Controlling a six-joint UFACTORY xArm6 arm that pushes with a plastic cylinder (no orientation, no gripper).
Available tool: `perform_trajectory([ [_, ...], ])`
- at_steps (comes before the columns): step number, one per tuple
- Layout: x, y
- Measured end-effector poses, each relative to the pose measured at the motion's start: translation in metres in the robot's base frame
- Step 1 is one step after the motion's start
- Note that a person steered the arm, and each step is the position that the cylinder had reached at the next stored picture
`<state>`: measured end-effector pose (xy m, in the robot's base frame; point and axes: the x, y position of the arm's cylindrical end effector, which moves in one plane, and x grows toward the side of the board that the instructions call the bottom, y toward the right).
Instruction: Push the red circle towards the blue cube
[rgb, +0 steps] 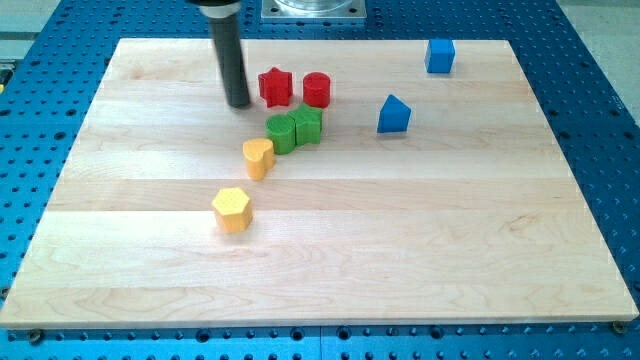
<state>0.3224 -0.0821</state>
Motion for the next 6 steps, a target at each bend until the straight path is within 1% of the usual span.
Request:
perform_trajectory([
  [1, 0.0, 0.086],
  [2, 0.0, 0.103],
  [3, -0.014, 0.143],
  [4, -0.016, 0.172],
  [5, -0.012, 0.08],
  [6, 0.052, 0.008],
])
